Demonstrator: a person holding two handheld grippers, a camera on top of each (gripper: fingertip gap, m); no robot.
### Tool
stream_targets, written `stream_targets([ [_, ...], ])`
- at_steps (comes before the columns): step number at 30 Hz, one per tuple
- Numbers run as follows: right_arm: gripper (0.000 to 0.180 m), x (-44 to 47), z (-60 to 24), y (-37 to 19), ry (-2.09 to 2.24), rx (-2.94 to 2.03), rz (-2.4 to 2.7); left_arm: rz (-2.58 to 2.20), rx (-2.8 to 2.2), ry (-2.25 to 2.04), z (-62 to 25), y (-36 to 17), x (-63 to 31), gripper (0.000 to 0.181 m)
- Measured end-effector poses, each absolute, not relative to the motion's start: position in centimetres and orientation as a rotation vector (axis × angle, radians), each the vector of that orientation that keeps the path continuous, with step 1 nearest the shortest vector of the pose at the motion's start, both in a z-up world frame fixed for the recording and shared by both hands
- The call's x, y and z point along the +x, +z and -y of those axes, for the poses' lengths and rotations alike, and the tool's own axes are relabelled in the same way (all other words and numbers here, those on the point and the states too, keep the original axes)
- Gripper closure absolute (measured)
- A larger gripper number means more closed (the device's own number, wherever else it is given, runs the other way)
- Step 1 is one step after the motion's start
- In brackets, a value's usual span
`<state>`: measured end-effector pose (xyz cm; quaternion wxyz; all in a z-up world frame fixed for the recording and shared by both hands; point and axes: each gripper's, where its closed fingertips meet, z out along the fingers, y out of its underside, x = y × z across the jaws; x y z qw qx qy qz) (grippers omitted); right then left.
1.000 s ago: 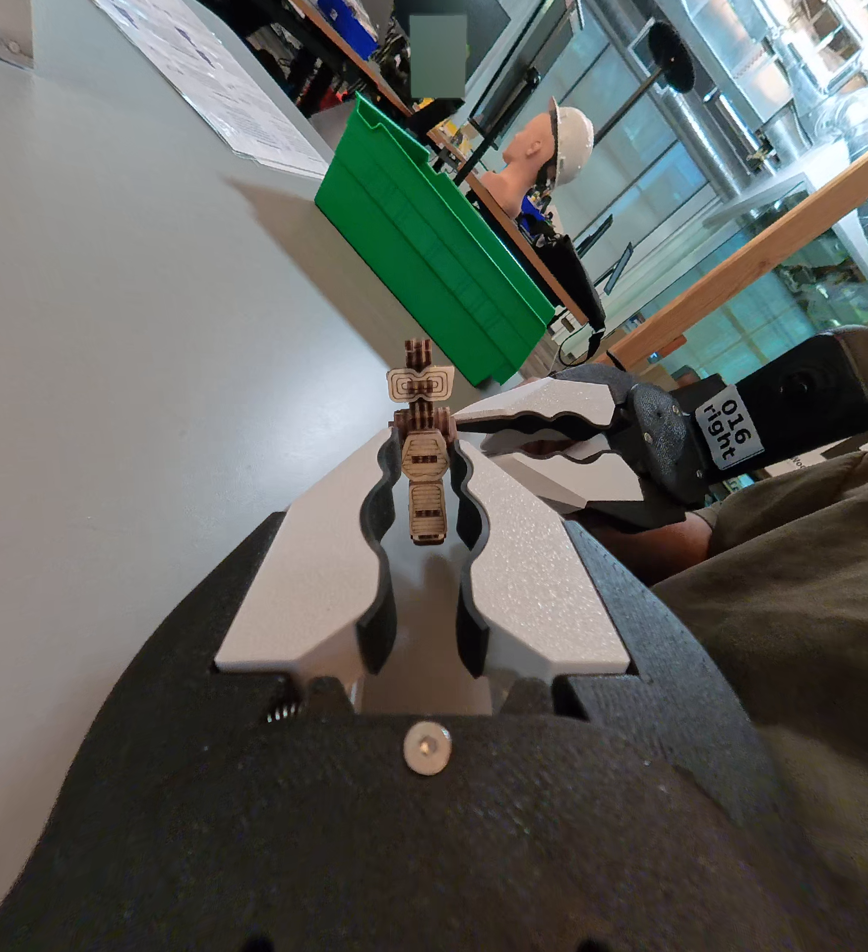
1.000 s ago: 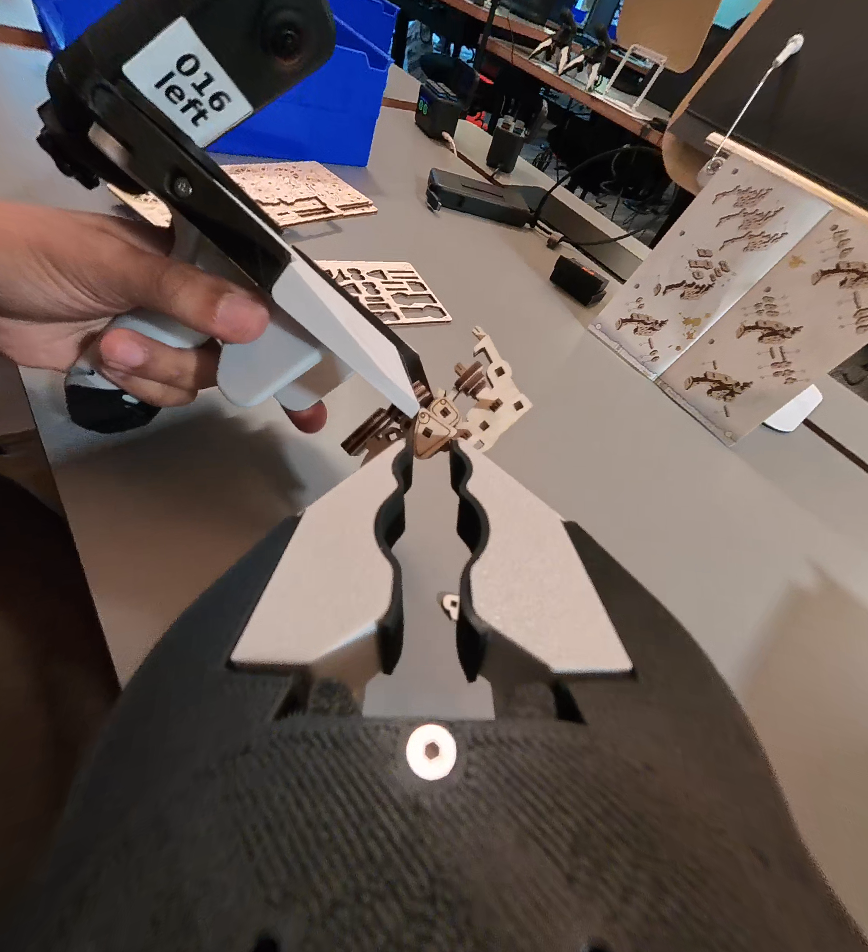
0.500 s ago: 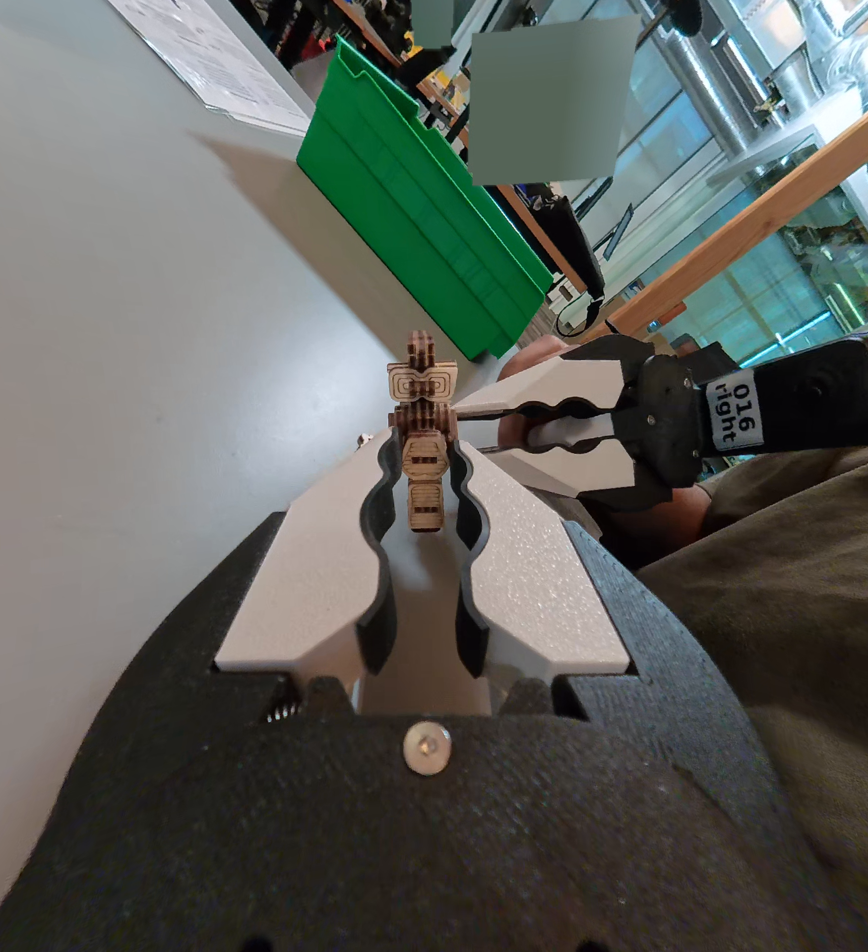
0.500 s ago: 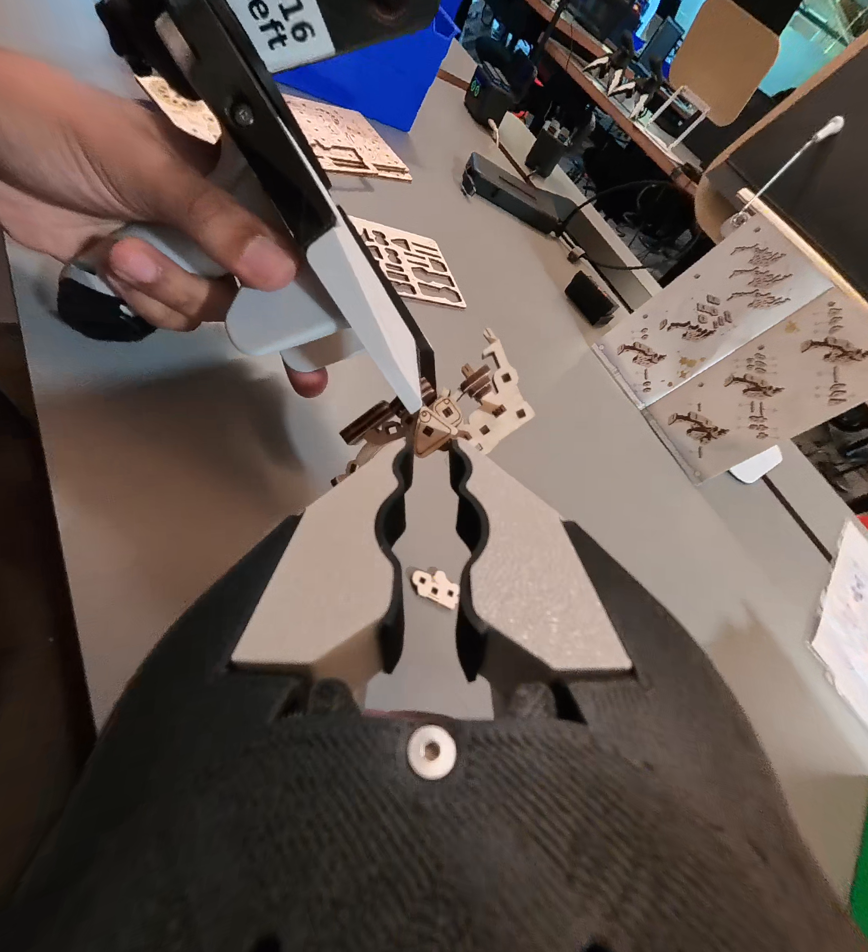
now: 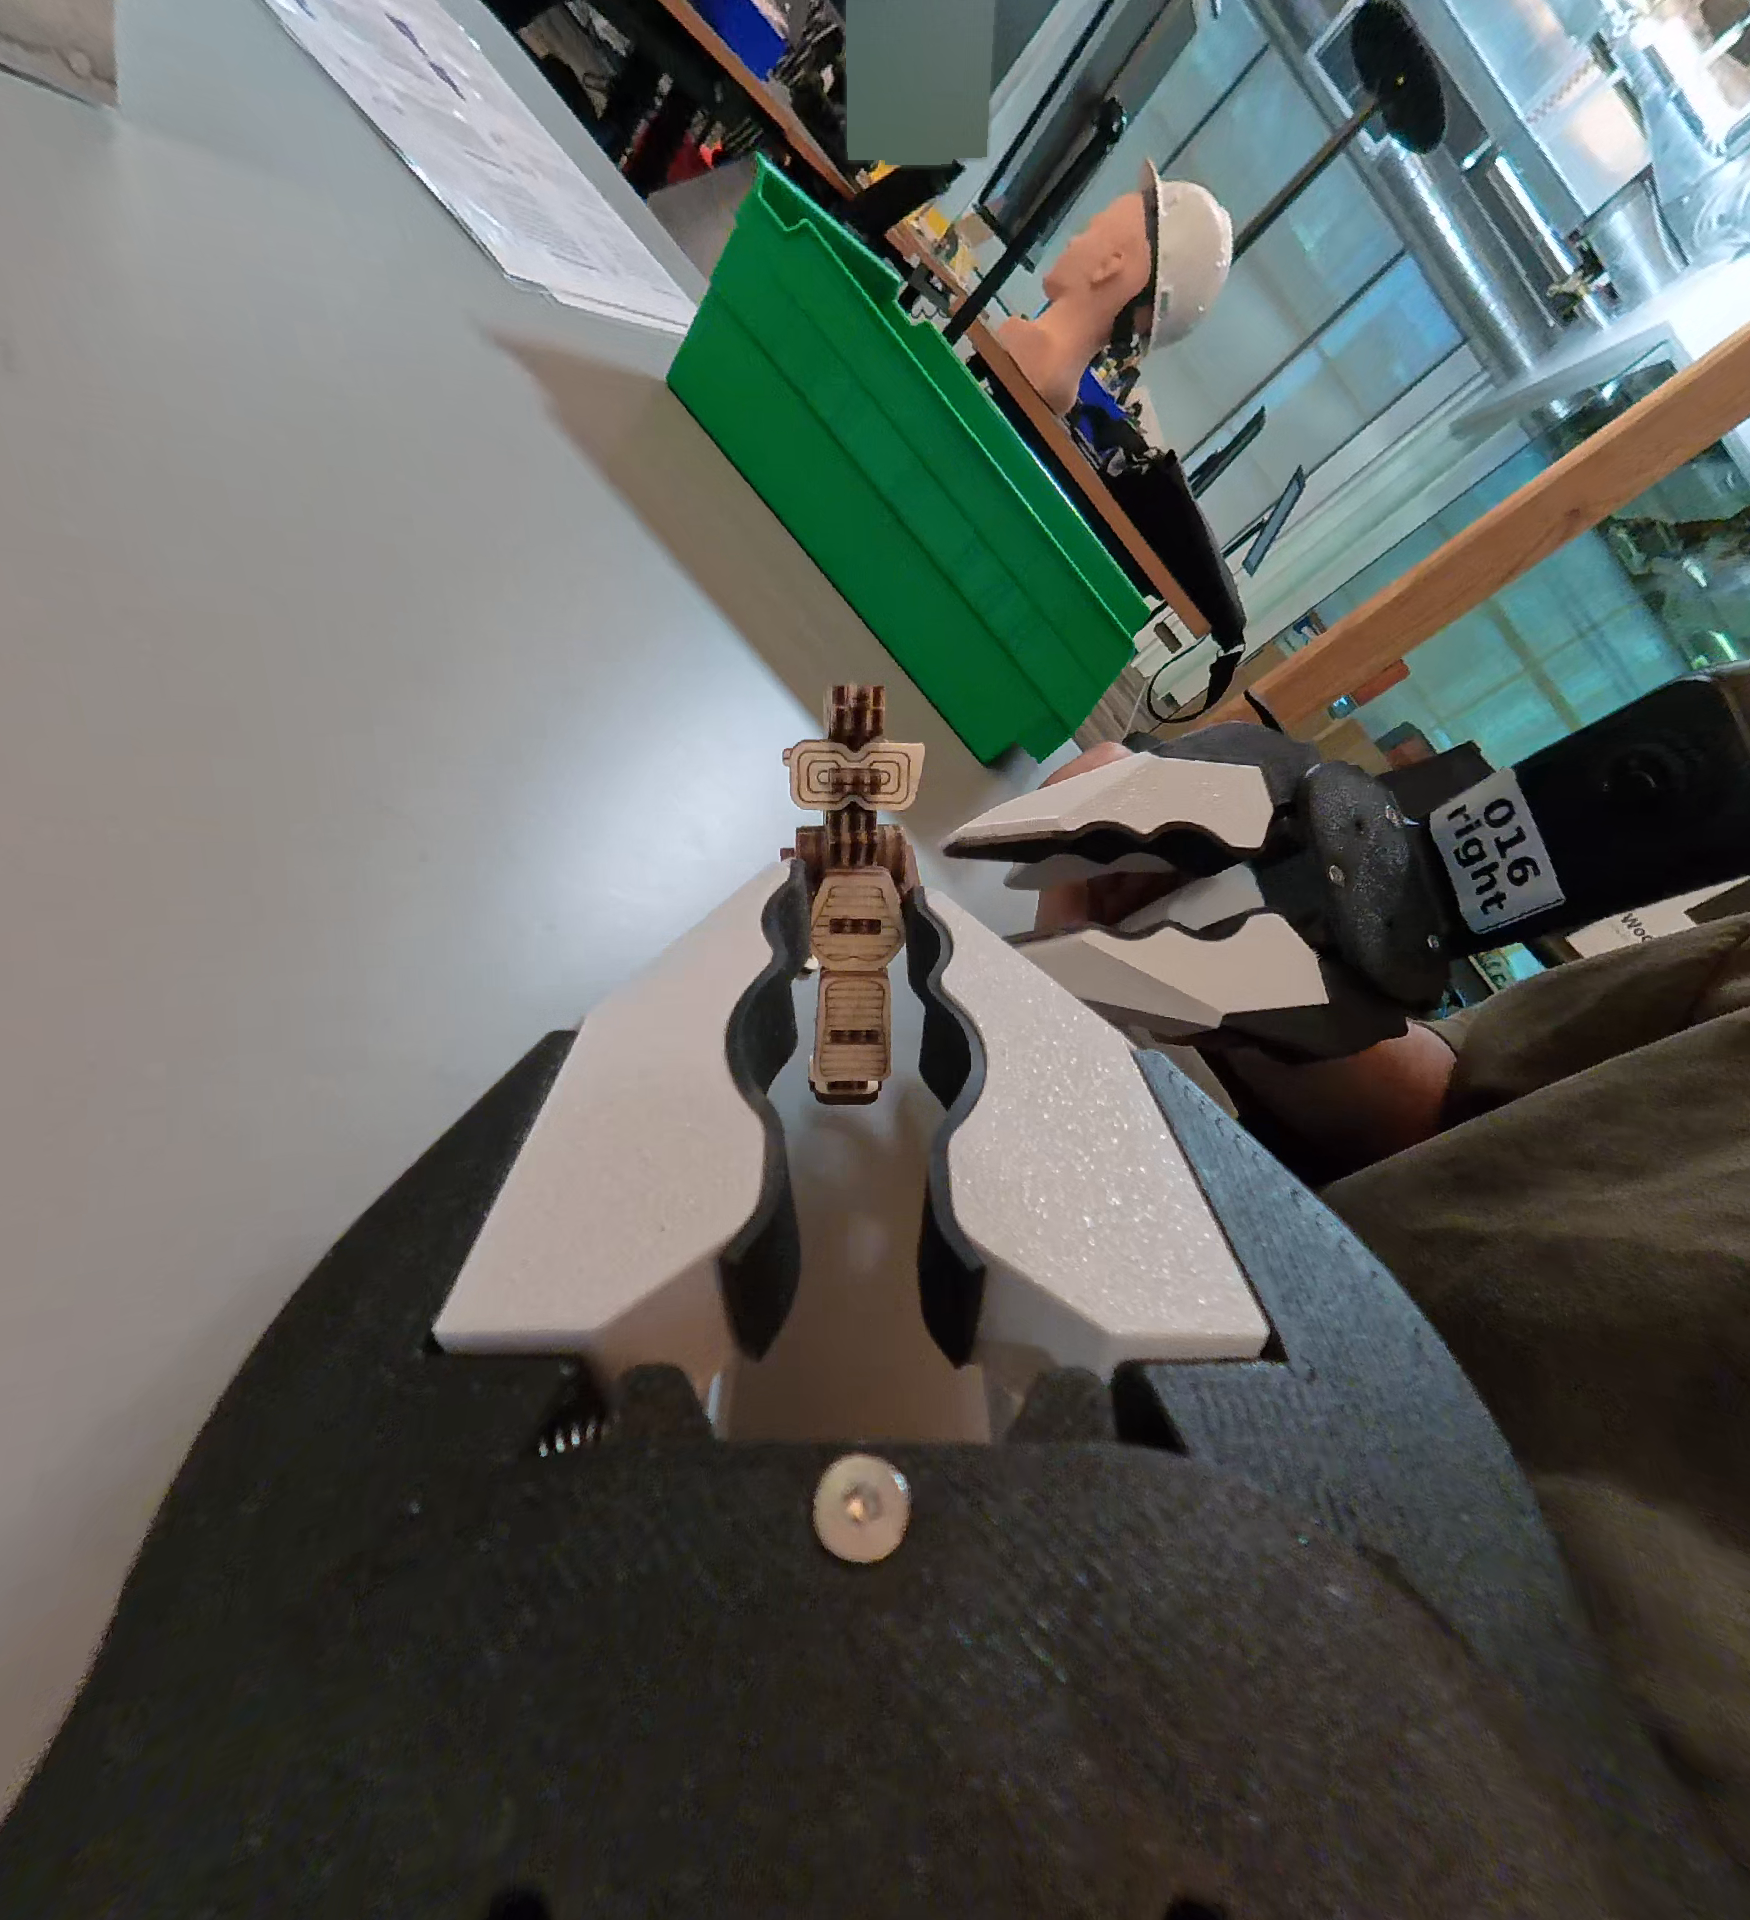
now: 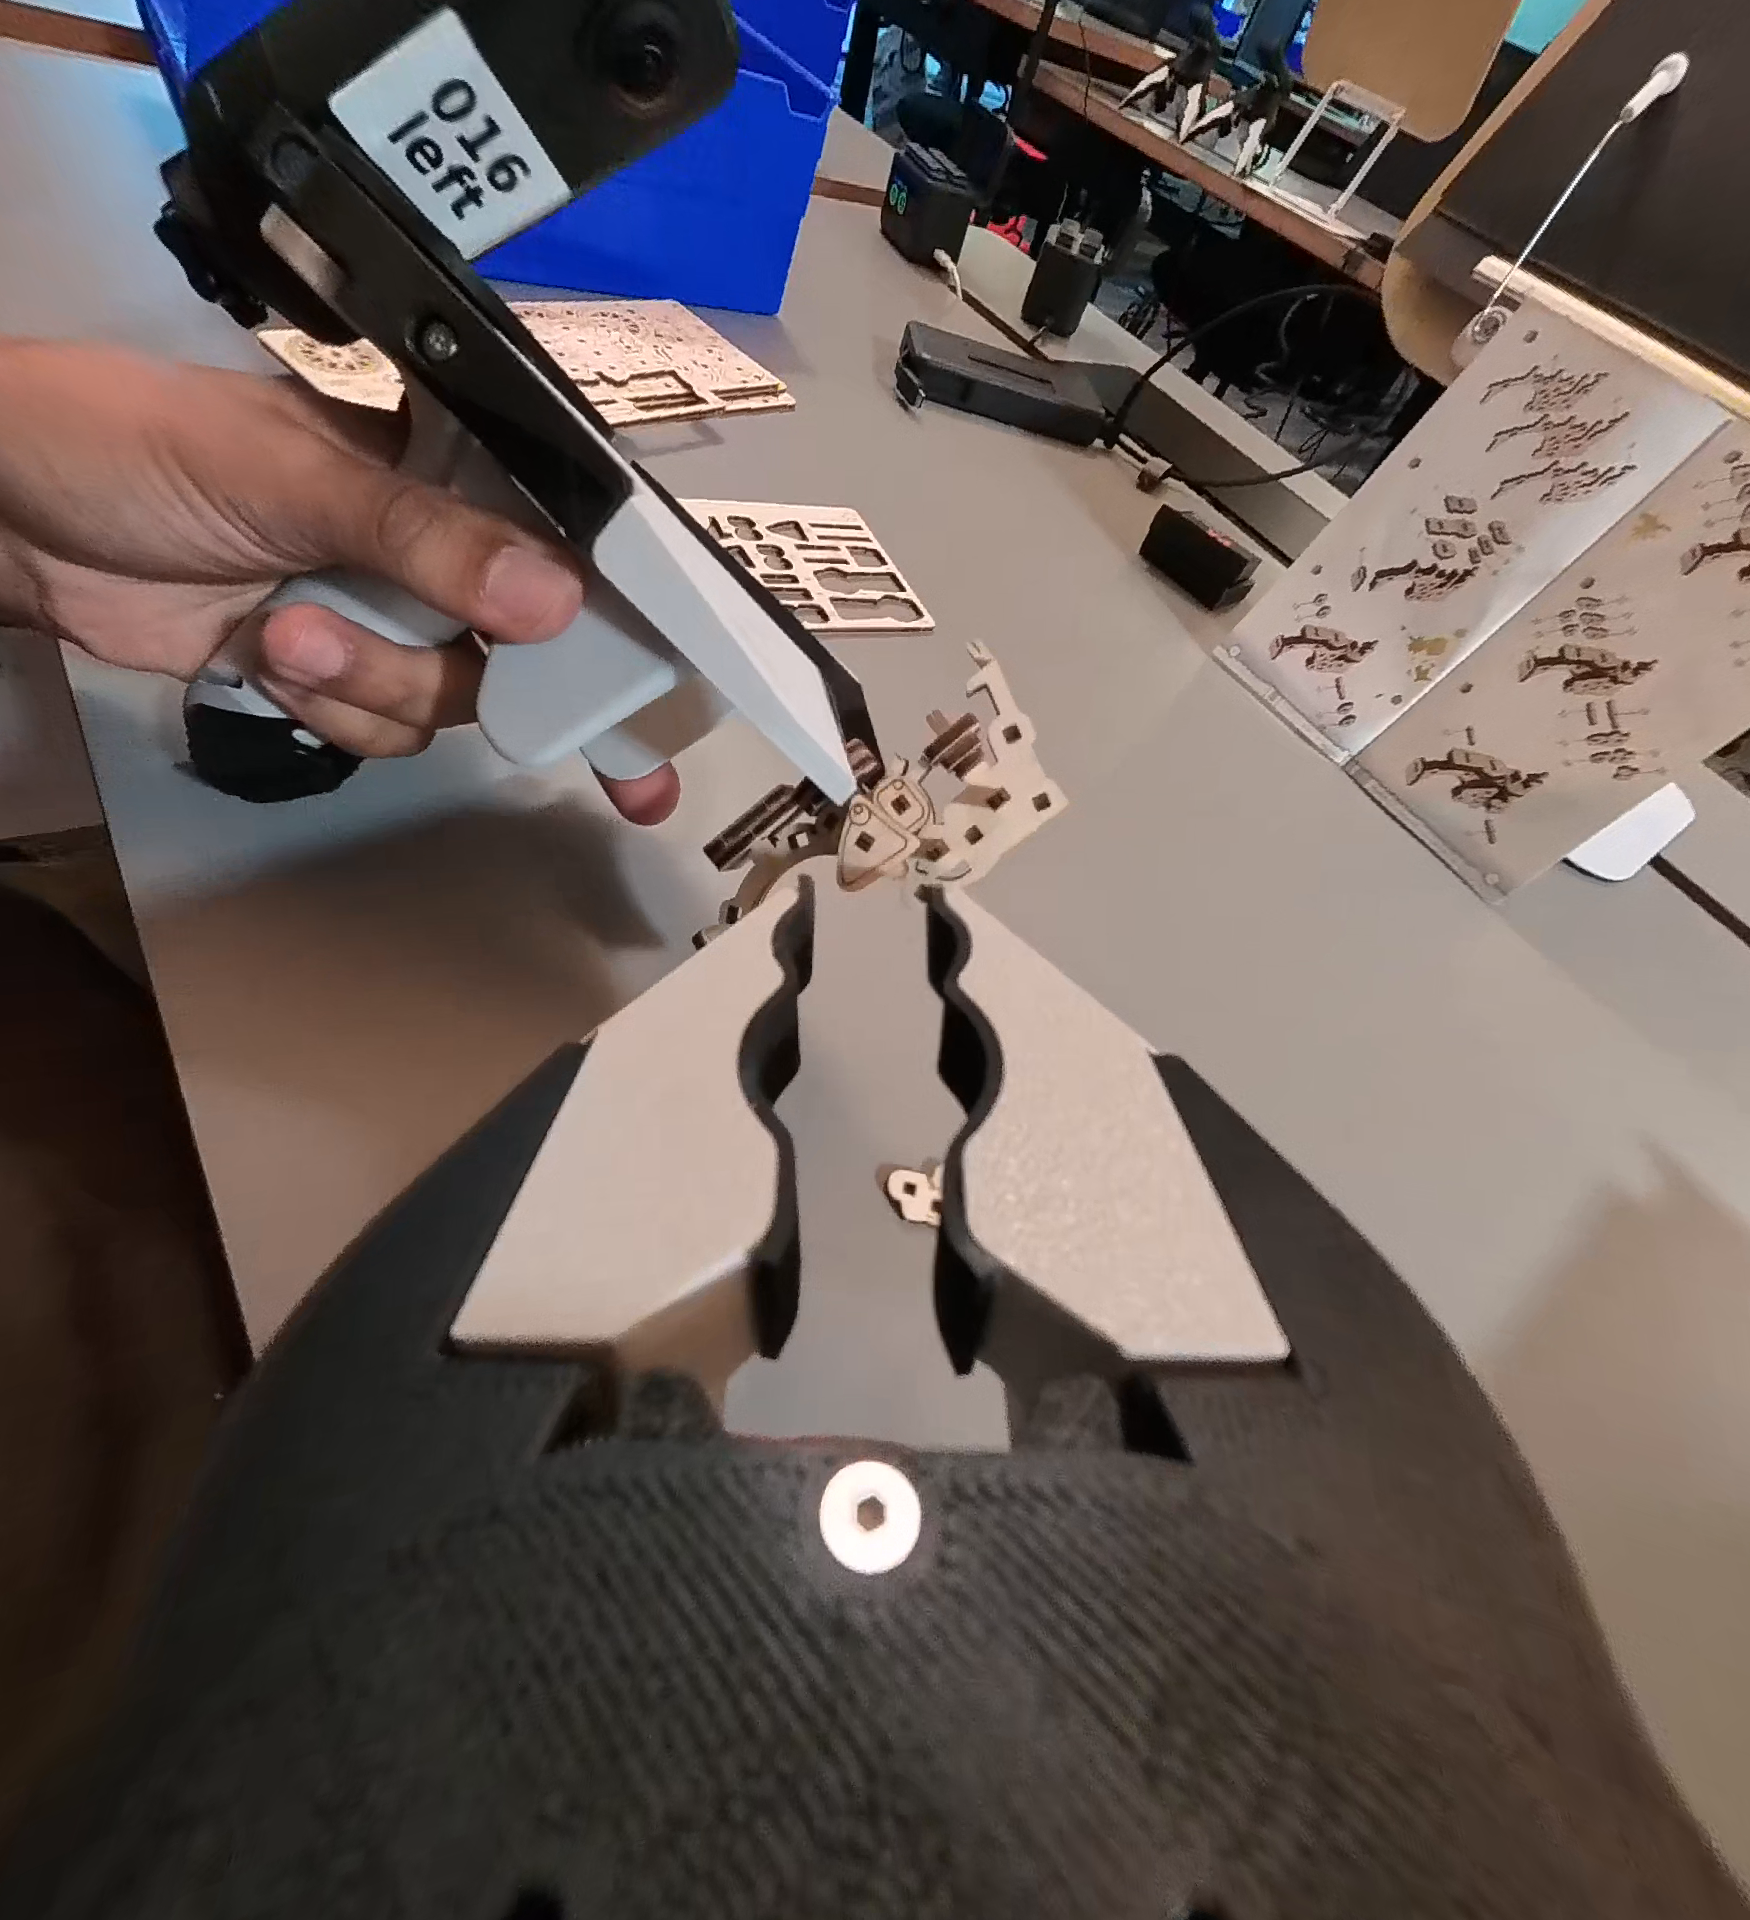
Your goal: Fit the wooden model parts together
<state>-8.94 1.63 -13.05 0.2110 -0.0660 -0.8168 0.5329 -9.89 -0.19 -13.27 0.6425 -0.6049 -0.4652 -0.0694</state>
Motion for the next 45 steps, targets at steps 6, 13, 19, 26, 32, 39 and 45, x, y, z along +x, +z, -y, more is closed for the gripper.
stream_targets([
  [6, 0.153, -8.0, -1.9, -13.8, 1.315, 0.118, 2.226, 1.083, -1.445, -0.207, -0.4, -14.6, -9.4, 0.166],
  [13, 0.152, -7.5, -2.0, -15.6, 1.008, 0.406, 2.12, 1.069, -1.527, -0.227, -1.2, -15.5, -8.7, 0.166],
  [19, 0.154, -7.5, -2.2, -16.4, 0.941, 0.458, 2.118, 1.032, -1.589, -0.204, -1.9, -15.7, -8.1, 0.165],
  [26, 0.163, -7.8, -2.4, -16.6, 0.968, 0.435, 2.121, 1.004, -1.664, -0.073, -2.2, -15.8, -8.4, 0.164],
  [32, 0.163, -8.1, -2.3, -16.6, 1.071, 0.361, 2.177, 0.912, -1.821, 0.22, -2.3, -15.8, -8.5, 0.163],
  [39, 0.163, -8.0, -1.5, -15.9, 1.013, 0.414, 2.069, 0.928, -1.763, 0.183, -1.5, -15.1, -8.5, 0.164],
  [45, 0.163, -8.1, -1.6, -15.8, 1.006, 0.425, 2.048, 0.909, -1.781, 0.229, -1.5, -15.0, -8.4, 0.164],
])
